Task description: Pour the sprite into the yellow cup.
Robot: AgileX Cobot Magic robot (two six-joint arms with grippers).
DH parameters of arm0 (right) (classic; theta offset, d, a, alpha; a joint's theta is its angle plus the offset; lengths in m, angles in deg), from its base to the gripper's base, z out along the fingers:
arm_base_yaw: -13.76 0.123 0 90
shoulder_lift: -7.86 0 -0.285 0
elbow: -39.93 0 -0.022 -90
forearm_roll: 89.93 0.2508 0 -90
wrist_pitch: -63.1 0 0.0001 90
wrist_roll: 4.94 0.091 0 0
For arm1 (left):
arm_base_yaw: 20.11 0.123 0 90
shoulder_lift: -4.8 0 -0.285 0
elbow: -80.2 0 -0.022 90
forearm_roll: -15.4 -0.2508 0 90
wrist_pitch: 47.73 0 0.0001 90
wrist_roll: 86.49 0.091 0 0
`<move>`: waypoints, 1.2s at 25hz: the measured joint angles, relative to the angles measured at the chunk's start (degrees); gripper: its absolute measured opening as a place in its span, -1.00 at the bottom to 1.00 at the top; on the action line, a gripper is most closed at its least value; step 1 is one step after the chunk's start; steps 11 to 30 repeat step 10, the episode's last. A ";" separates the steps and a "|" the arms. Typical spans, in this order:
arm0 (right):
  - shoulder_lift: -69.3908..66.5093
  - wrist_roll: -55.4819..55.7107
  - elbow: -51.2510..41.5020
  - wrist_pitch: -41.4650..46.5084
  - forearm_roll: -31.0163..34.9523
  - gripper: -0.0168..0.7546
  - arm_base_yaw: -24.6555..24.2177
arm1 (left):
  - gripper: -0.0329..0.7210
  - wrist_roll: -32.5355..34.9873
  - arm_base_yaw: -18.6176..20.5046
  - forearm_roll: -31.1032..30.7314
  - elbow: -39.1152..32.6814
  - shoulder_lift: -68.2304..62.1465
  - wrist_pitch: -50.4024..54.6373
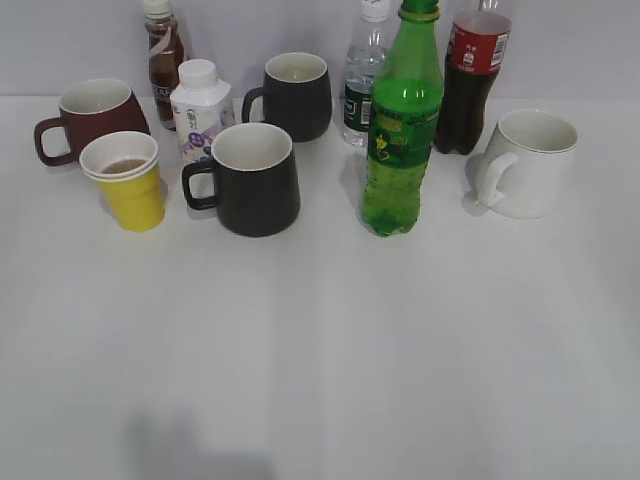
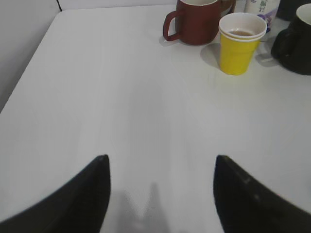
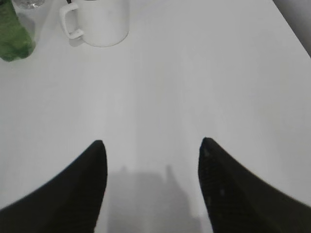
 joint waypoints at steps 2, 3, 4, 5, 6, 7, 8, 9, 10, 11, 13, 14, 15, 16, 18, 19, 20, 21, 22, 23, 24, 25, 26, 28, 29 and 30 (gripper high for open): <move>0.00 0.00 0.00 0.00 0.00 0.21 0.00 | 0.44 0.00 0.00 0.00 0.00 0.00 0.00; 0.00 0.00 0.00 0.00 0.00 0.21 0.00 | 0.44 0.00 0.00 0.00 0.00 0.00 0.00; 0.00 0.00 0.00 0.00 0.00 0.21 0.00 | 0.44 0.00 0.00 0.00 0.00 0.00 0.00; 0.00 0.00 0.00 0.00 0.00 0.21 0.00 | 0.44 0.00 0.00 0.00 0.00 0.00 0.00; 0.00 0.00 0.00 0.00 0.00 0.21 0.00 | 0.43 0.00 0.00 0.00 0.00 0.00 0.00; 0.00 0.00 0.00 0.04 0.00 0.21 0.00 | 0.43 0.00 0.00 0.00 0.00 0.00 0.00; 0.00 0.00 0.00 0.04 0.00 0.21 0.00 | 0.43 0.00 0.00 0.00 0.00 0.00 0.00; 0.00 0.00 0.00 0.04 0.00 0.21 0.00 | 0.42 0.00 0.00 0.00 0.00 0.00 0.00; 0.00 0.00 0.00 0.04 0.00 0.21 0.00 | 0.41 0.00 0.00 0.00 0.00 0.00 0.00; 0.00 0.00 0.00 0.04 0.00 0.21 0.00 | 0.41 0.00 0.00 0.00 0.00 0.00 0.00; 0.00 0.00 0.00 0.04 0.00 0.21 0.00 | 0.41 0.00 0.00 0.00 0.00 0.00 0.00; 0.00 0.00 0.00 0.04 0.00 0.21 0.00 | 0.41 0.00 0.00 0.00 0.00 0.00 0.00; 0.00 0.00 0.00 0.04 0.00 0.21 0.00 | 0.41 0.00 0.00 0.00 0.00 0.00 0.00; 0.00 0.00 0.00 0.04 0.00 0.21 0.00 | 0.41 0.00 0.00 0.00 0.00 0.00 0.00; 0.00 0.00 0.00 0.04 0.00 0.21 0.00 | 0.41 0.00 0.00 0.00 0.00 0.00 0.00; 0.00 0.00 0.00 0.04 0.00 0.21 0.00 | 0.41 0.00 0.00 0.00 0.00 0.00 0.00; 0.00 0.00 0.00 0.04 0.00 0.21 0.00 | 0.41 0.00 0.00 0.00 0.00 0.00 0.00; 0.00 0.00 0.00 0.04 0.00 0.21 0.00 | 0.41 0.00 0.00 0.00 0.00 0.00 0.00; 0.00 0.00 0.00 0.04 0.00 0.21 0.00 | 0.41 0.00 0.00 0.00 0.00 0.00 0.00; 0.00 0.00 0.00 0.04 0.00 0.21 0.00 | 0.41 0.00 0.00 0.00 0.00 0.00 0.00; 0.00 0.00 0.00 0.04 0.00 0.21 0.00 | 0.41 0.00 0.00 0.00 0.00 0.00 0.00; 0.00 0.00 0.00 0.04 0.00 0.21 0.00 | 0.41 0.00 0.00 0.00 0.00 0.00 0.00; 0.00 0.00 0.00 0.04 0.00 0.21 0.00 | 0.41 0.00 0.00 0.00 0.00 0.00 0.00; 0.00 0.00 0.00 0.04 0.00 0.21 0.00 | 0.41 0.00 0.00 0.00 0.00 0.00 0.00; 0.00 0.00 0.00 0.04 0.00 0.21 0.00 | 0.41 0.00 0.00 0.00 0.00 0.00 0.00; 0.00 0.00 0.00 0.04 0.00 0.21 0.00 | 0.41 0.00 0.00 0.00 0.00 0.00 0.00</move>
